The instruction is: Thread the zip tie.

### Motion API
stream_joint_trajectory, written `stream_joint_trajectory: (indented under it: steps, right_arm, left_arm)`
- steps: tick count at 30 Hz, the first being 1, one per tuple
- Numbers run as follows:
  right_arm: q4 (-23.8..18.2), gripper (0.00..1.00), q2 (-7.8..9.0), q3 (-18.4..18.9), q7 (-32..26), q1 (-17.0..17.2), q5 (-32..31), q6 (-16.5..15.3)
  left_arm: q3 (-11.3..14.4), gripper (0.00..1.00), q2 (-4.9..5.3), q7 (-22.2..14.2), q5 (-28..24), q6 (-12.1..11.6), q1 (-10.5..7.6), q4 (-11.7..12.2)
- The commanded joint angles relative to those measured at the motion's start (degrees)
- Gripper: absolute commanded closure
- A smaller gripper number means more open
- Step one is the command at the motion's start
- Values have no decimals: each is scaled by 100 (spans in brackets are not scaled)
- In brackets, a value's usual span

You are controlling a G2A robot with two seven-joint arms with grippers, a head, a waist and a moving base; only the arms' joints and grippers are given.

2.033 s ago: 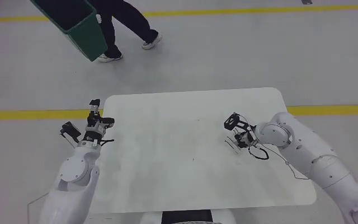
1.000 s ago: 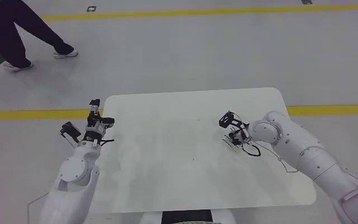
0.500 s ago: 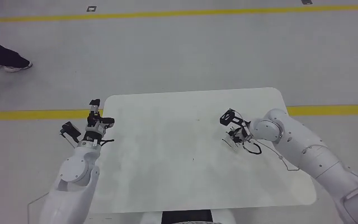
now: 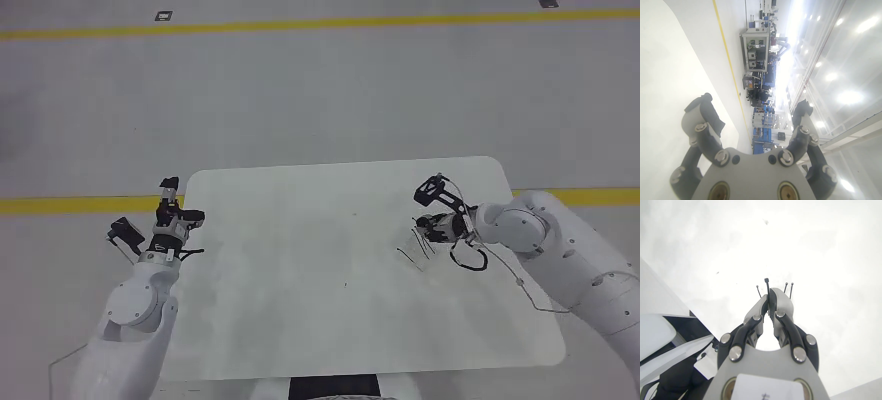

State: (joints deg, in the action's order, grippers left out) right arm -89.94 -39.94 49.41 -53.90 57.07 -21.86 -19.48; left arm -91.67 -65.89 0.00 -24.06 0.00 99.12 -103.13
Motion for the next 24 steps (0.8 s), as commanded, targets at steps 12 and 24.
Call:
stream_joint_trajectory:
  steps: [12, 24]
  right_arm:
    - [-272, 100, 172, 263, 160, 291, 758, 0]
    - [-233, 100, 152, 287, 443, 376, 909, 70]
  left_arm:
    - [0, 0, 0, 0, 0, 0, 0, 0]
    - [0, 0, 0, 0, 0, 0, 0, 0]
